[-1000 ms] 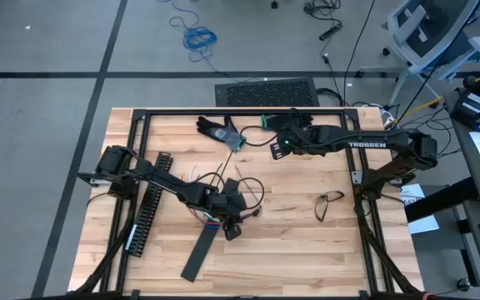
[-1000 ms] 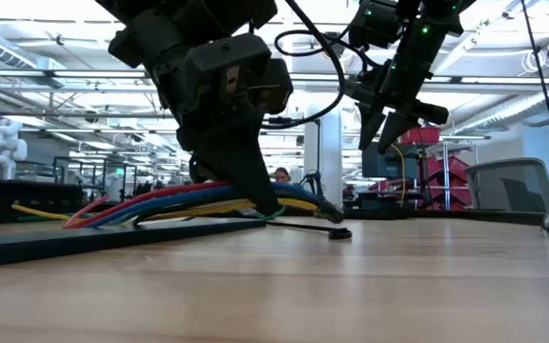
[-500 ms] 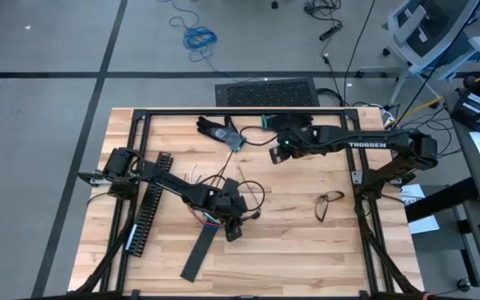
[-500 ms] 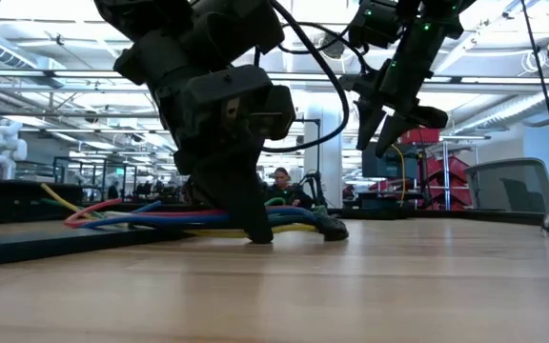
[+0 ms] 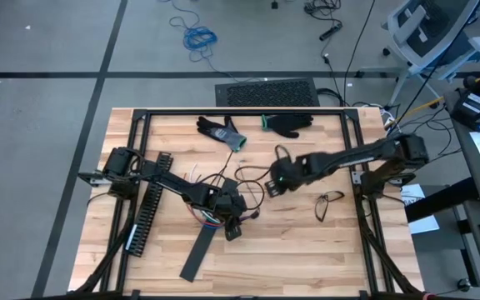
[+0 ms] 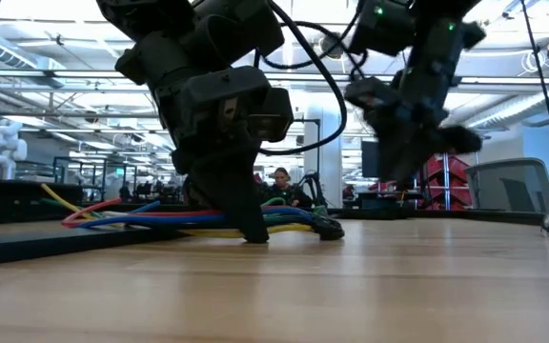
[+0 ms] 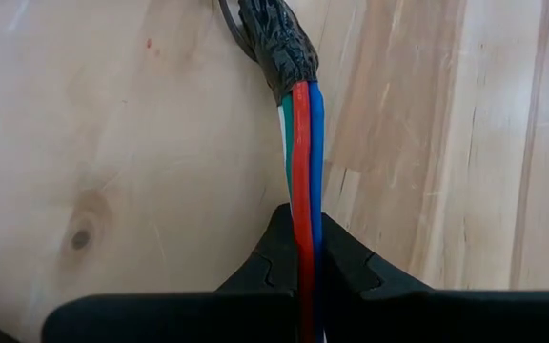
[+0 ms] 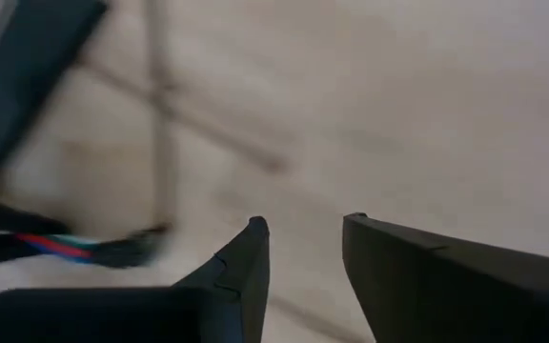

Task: Ziptie cables
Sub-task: Insert the cable wire into the black zip tie

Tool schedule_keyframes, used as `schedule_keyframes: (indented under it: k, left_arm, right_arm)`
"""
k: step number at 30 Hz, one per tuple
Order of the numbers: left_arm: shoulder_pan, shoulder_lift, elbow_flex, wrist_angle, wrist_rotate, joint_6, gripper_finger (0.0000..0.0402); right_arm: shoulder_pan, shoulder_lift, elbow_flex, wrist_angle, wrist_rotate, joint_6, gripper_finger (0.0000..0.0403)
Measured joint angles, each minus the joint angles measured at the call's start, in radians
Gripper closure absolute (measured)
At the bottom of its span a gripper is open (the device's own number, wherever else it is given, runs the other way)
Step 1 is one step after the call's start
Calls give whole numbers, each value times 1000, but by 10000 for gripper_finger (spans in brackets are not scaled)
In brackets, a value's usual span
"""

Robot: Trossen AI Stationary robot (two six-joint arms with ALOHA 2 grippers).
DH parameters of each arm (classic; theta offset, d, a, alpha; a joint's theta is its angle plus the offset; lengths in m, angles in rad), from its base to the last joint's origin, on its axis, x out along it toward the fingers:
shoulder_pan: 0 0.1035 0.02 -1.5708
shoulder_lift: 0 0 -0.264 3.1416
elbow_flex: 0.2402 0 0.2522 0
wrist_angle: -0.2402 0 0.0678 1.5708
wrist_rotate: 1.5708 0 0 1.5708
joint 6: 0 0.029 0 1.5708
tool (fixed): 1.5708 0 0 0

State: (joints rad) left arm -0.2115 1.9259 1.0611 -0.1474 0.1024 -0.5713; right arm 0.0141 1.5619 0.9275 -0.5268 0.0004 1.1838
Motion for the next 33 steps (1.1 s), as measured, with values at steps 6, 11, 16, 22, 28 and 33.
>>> schedule_keyframes:
  k: [6, 11, 16, 22, 28, 33]
  left_arm:
    - [0, 1, -2, -1, 11, -7, 384]
    - [0, 1, -2, -3, 16, -25, 384]
    - [0, 1, -3, -3, 16, -25, 385]
    - [-2, 2, -8, -28, 14, -30, 385]
    - [-3, 2, -8, -26, 21, -21, 385]
    - [-9, 1, -8, -24, 1, 4, 385]
  right_arm:
    - [43, 155, 2, 328, -7, 108, 286]
    - [47, 230, 36, 318, -6, 137, 287]
    - [59, 296, 95, 316, 5, 140, 287]
    - [64, 359, 215, 197, 41, 95, 287]
    - [65, 398, 310, 29, 70, 61, 287]
    - [73, 397, 322, 23, 81, 75, 287]
